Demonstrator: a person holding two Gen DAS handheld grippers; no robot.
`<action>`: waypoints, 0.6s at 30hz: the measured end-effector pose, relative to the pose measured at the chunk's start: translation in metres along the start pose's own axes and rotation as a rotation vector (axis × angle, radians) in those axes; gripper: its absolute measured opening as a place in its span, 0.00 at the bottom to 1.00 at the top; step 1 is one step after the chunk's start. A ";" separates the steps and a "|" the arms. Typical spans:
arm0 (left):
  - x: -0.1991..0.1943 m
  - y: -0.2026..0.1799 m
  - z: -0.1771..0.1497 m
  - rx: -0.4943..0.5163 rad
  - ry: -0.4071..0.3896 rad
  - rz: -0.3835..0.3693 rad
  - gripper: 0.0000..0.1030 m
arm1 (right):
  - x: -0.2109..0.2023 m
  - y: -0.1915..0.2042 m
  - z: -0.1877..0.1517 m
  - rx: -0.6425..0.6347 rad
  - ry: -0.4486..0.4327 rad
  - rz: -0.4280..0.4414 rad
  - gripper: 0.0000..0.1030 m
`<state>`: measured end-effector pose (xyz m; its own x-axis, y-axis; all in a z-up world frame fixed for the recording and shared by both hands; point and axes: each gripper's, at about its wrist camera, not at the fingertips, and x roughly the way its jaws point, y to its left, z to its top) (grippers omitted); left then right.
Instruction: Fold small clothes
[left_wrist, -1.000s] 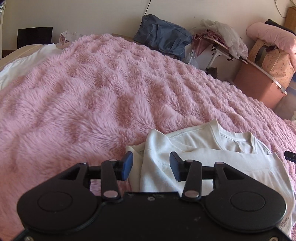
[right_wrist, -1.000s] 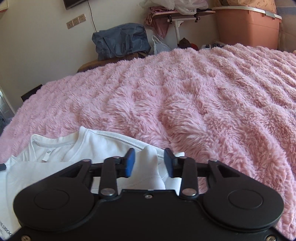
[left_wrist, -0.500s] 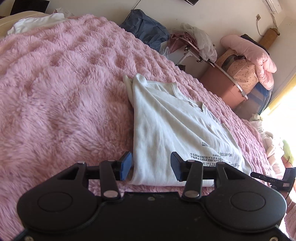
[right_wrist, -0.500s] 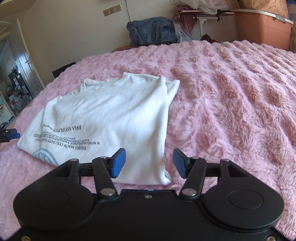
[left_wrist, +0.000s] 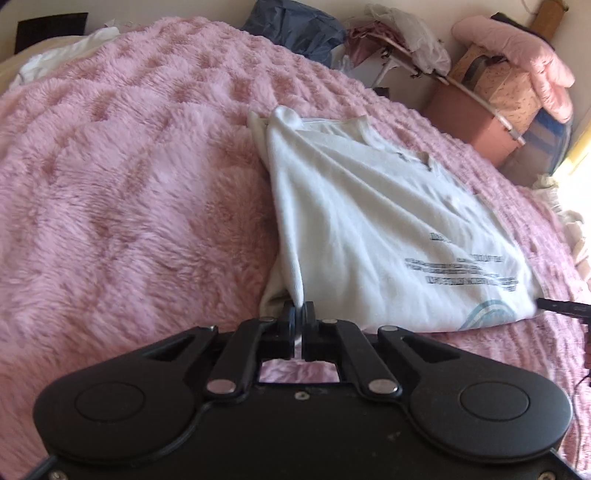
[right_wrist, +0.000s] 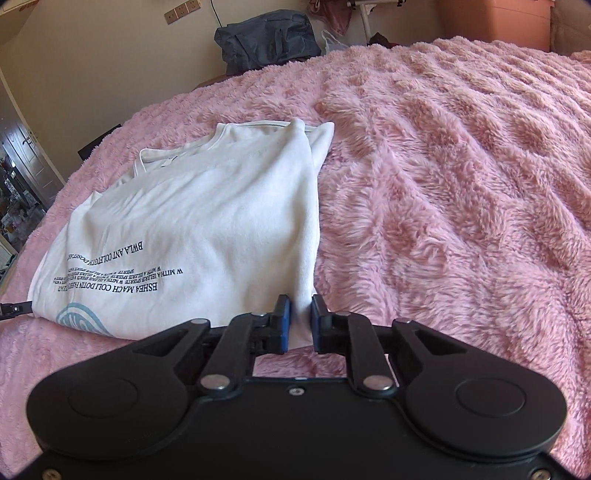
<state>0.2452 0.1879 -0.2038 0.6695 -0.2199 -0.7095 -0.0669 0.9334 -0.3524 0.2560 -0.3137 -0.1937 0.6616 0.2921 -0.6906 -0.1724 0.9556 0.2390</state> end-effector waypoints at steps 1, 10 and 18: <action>0.002 0.003 -0.001 -0.018 0.017 0.027 0.00 | -0.001 -0.001 -0.001 0.001 -0.003 -0.004 0.11; 0.008 0.003 0.007 -0.082 0.071 0.070 0.11 | 0.015 -0.011 -0.013 0.042 0.031 -0.044 0.11; -0.028 -0.019 0.038 -0.073 -0.104 0.039 0.37 | -0.024 0.051 0.028 -0.232 -0.113 -0.042 0.67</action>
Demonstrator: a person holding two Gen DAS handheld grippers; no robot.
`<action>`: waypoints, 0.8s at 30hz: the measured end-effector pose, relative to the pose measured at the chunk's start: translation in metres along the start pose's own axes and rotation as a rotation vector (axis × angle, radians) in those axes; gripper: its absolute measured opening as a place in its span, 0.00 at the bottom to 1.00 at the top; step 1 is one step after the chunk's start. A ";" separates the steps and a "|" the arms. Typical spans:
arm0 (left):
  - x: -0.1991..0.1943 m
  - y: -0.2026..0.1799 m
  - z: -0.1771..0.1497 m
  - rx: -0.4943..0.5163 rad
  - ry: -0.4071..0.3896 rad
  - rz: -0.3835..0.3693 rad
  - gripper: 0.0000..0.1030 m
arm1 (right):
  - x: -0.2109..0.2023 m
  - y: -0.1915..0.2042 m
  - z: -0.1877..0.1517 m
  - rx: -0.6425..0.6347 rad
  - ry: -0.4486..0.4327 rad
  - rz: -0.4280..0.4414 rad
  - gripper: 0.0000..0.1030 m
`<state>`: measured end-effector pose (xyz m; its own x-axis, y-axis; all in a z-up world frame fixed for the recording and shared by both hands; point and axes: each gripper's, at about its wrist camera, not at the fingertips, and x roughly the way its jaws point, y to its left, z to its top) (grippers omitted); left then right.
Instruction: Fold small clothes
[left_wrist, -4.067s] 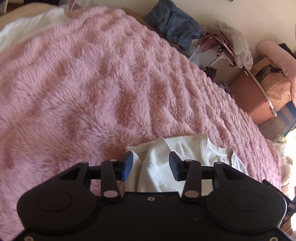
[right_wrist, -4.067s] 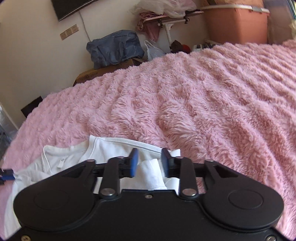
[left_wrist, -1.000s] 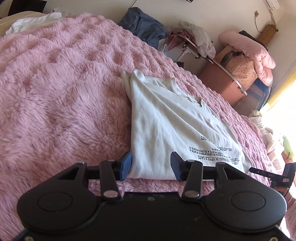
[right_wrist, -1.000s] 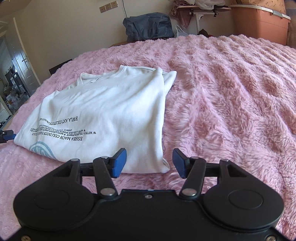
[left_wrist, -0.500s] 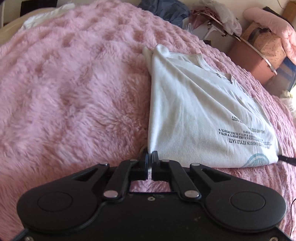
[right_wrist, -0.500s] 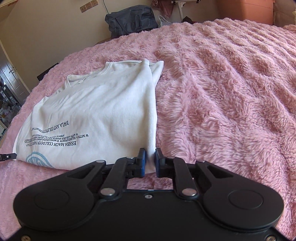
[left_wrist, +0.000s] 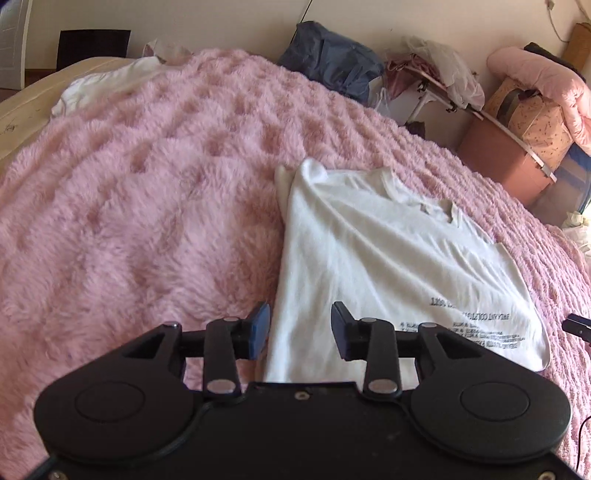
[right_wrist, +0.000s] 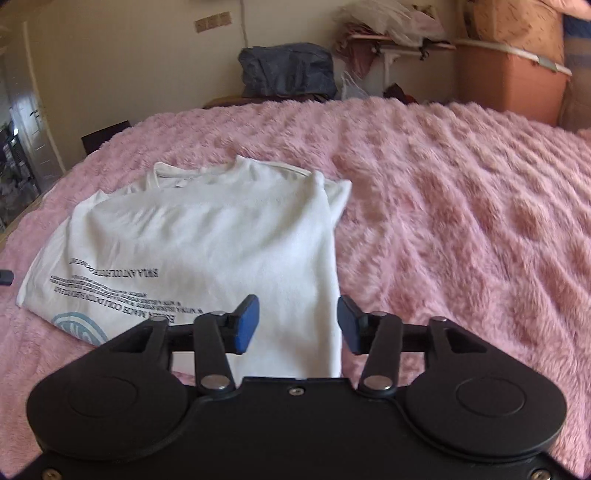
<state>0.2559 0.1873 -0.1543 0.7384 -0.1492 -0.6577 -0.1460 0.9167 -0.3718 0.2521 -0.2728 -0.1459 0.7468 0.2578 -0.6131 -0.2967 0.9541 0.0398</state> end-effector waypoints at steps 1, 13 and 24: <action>0.003 -0.004 0.002 0.000 -0.006 -0.020 0.37 | 0.002 0.012 0.012 -0.057 -0.001 0.024 0.70; 0.063 -0.019 0.010 -0.002 -0.010 -0.132 0.39 | 0.126 0.113 0.130 -0.463 0.030 0.219 0.40; 0.082 0.029 0.003 -0.130 0.013 -0.194 0.40 | 0.228 0.170 0.138 -0.626 0.151 0.260 0.39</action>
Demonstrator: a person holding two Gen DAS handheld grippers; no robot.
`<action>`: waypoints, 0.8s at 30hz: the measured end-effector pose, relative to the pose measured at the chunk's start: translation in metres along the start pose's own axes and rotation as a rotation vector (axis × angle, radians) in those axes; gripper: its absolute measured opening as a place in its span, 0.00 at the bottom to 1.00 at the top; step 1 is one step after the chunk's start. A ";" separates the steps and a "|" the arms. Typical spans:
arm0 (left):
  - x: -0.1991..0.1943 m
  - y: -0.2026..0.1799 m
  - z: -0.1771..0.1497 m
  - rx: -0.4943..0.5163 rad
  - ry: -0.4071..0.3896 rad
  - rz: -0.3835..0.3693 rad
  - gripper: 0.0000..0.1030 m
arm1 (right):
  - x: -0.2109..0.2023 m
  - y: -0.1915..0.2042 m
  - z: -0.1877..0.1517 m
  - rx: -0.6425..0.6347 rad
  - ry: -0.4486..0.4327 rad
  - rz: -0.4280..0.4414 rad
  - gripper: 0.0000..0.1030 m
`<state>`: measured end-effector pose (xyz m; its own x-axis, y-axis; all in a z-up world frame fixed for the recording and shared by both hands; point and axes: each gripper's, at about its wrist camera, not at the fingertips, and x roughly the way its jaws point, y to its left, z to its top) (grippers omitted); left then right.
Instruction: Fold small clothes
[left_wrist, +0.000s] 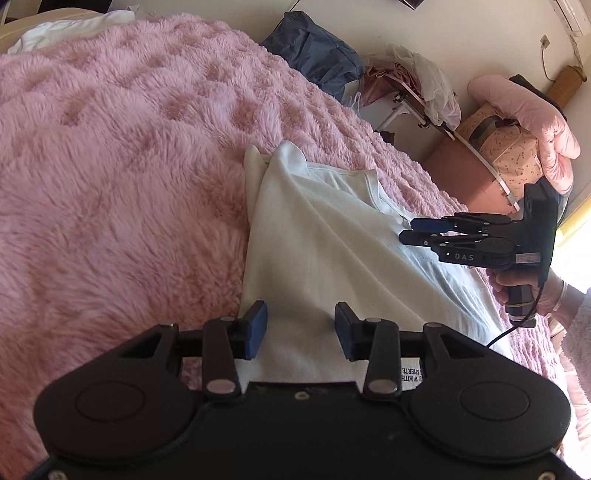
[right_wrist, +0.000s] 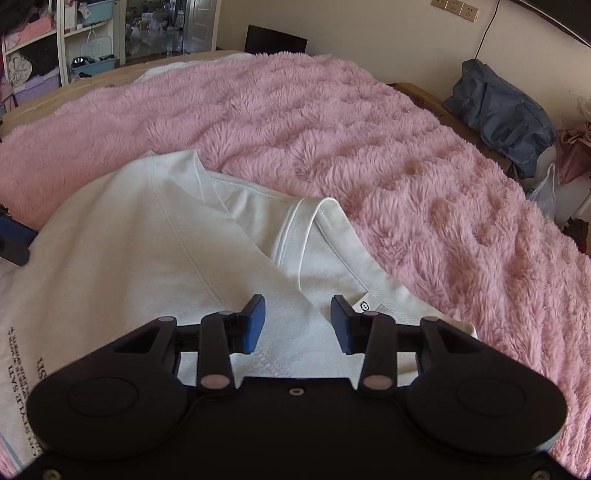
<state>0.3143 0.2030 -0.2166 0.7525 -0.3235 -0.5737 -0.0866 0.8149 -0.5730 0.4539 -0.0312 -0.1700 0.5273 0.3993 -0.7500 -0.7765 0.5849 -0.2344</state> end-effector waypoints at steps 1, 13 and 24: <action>0.000 0.001 0.000 0.000 0.003 -0.004 0.40 | 0.004 0.000 0.001 -0.003 0.007 0.004 0.39; -0.001 0.009 -0.001 -0.034 0.012 -0.037 0.43 | 0.023 -0.012 0.005 0.055 0.095 0.132 0.17; -0.001 0.006 -0.002 -0.026 0.016 -0.028 0.44 | 0.016 -0.017 0.011 0.096 0.066 0.054 0.02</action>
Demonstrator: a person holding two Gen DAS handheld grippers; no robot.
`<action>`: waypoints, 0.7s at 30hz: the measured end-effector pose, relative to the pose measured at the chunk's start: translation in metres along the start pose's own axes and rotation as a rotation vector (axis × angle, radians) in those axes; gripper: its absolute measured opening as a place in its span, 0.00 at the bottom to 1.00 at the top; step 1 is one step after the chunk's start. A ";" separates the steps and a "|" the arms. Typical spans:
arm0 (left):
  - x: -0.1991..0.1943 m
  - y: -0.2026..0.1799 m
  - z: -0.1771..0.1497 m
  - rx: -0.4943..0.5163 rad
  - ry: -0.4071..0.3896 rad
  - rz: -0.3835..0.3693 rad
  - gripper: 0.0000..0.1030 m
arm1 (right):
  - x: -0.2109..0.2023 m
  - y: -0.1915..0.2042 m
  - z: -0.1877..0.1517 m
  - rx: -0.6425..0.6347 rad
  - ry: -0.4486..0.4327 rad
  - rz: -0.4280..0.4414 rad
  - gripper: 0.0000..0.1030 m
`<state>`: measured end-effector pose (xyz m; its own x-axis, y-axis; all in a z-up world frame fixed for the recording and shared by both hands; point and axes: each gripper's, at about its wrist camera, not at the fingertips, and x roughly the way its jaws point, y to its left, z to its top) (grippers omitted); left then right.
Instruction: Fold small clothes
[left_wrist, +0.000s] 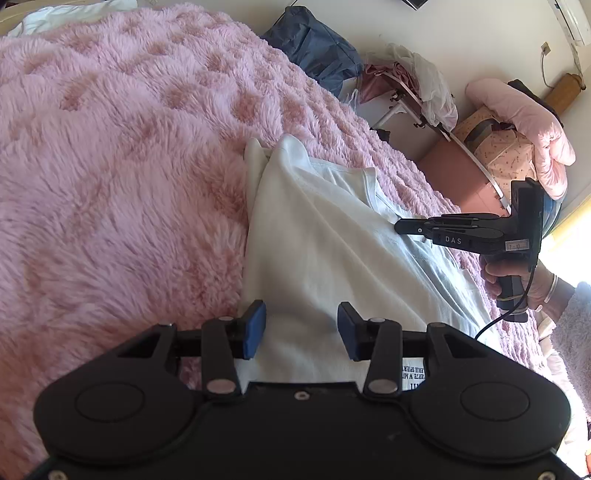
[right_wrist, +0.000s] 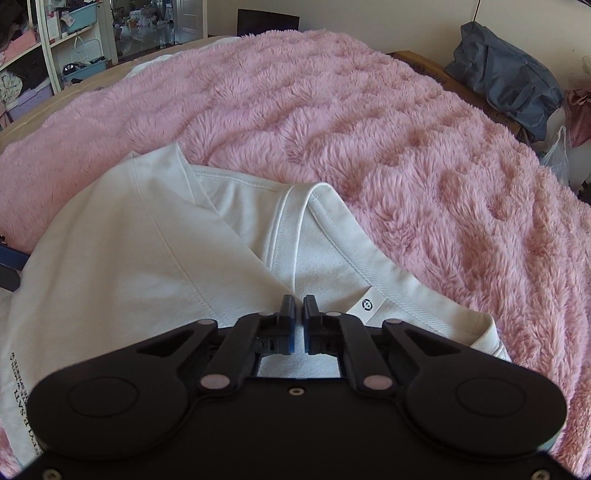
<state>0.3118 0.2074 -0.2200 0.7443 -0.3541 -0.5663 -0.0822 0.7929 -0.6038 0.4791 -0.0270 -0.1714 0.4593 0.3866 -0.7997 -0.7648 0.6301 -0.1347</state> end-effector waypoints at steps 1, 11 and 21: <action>0.000 0.000 0.000 -0.001 0.001 -0.001 0.44 | 0.000 0.001 0.000 -0.003 -0.006 -0.017 0.01; 0.002 0.000 0.000 -0.002 0.006 0.000 0.44 | 0.008 -0.008 -0.005 0.038 0.003 -0.130 0.00; 0.000 -0.002 0.000 0.008 0.008 0.006 0.45 | -0.040 -0.031 -0.025 0.052 -0.082 -0.126 0.08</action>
<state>0.3121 0.2054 -0.2190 0.7386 -0.3534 -0.5741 -0.0810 0.7989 -0.5960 0.4732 -0.0793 -0.1498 0.5875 0.3548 -0.7273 -0.6752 0.7103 -0.1989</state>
